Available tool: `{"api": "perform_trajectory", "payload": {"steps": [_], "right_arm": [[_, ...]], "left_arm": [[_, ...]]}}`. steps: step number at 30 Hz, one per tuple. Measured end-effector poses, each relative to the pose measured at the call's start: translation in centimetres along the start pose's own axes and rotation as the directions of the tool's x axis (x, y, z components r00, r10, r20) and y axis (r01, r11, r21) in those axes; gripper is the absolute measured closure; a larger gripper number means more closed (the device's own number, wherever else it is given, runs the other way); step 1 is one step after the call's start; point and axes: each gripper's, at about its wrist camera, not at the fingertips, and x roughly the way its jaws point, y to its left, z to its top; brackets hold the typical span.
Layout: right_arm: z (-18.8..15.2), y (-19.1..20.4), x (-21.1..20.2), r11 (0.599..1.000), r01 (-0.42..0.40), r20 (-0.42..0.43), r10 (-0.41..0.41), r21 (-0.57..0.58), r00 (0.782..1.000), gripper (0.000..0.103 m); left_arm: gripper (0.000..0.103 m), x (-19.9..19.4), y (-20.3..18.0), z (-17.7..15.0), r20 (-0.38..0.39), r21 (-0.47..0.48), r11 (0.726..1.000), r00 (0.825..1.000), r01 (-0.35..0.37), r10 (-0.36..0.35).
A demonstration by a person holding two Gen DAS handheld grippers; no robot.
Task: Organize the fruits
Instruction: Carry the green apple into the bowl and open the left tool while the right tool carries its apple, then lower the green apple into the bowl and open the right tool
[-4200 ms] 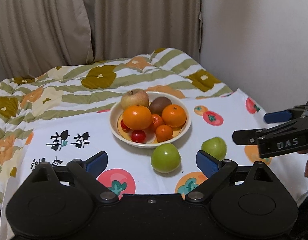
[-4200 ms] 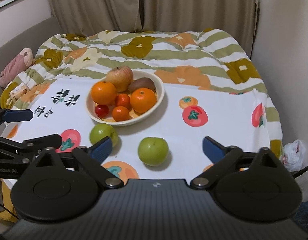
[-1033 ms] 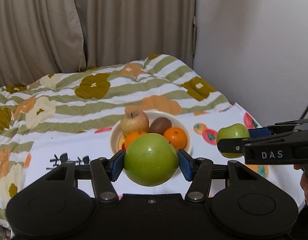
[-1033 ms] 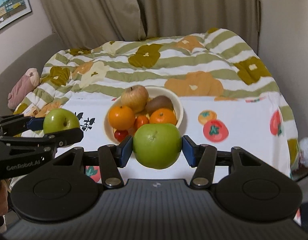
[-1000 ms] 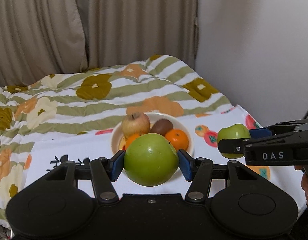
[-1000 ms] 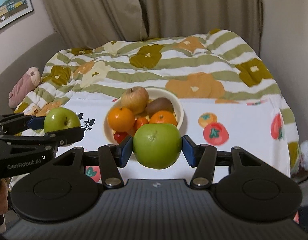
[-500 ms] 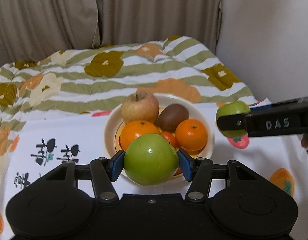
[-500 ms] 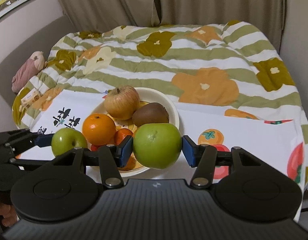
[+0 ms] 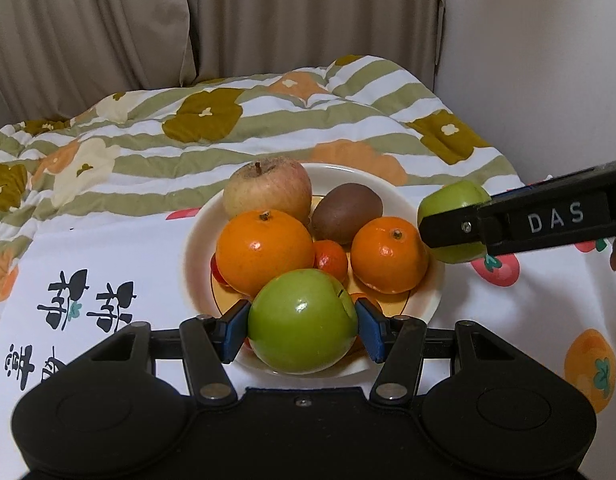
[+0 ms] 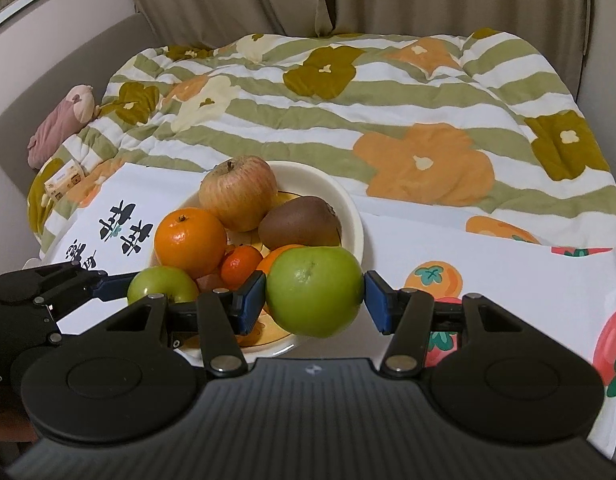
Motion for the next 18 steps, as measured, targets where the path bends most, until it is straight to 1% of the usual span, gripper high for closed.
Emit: {"api": "perform_trajectory", "payload": {"steps": [2, 3, 4, 6, 8, 11, 18], "right_arm": [[0.0, 0.0, 0.0, 1.000, -0.001, 0.000, 0.001, -0.002, 1.000, 0.035], [0.1, 0.1, 0.1, 1.000, -0.002, 0.000, 0.002, -0.003, 1.000, 0.035], [0.2, 0.2, 0.1, 1.000, -0.004, 0.000, 0.004, -0.004, 1.000, 0.035], [0.3, 0.3, 0.2, 1.000, -0.009, 0.000, 0.009, -0.004, 1.000, 0.035], [0.4, 0.4, 0.3, 1.000, -0.013, 0.002, 0.013, -0.006, 1.000, 0.035], [0.6, 0.6, 0.3, 1.000, -0.018, 0.005, 0.018, -0.012, 1.000, 0.035], [1.5, 1.4, 0.6, 0.998, -0.036, 0.014, 0.037, -0.051, 0.999, 0.035]], "left_arm": [[0.040, 0.1, -0.1, -0.1, -0.004, 0.005, 1.000, 1.000, -0.007, 0.007], [0.033, 0.1, -0.1, -0.2, 0.001, 0.011, 1.000, 1.000, -0.015, 0.015], [0.019, 0.0, -0.2, 0.0, 0.003, 0.020, 0.999, 1.000, -0.028, 0.028], [0.008, -0.6, -0.3, 0.1, 0.032, 0.036, 0.999, 0.999, -0.035, 0.034], [0.008, -1.1, -0.3, 0.1, 0.045, 0.047, 0.998, 0.999, -0.029, 0.027], [0.008, -1.2, -0.3, 0.1, 0.034, 0.052, 0.998, 0.999, -0.039, 0.038], [0.008, -1.8, 0.2, -0.1, 0.024, 0.027, 0.999, 0.999, -0.038, 0.038]]}}
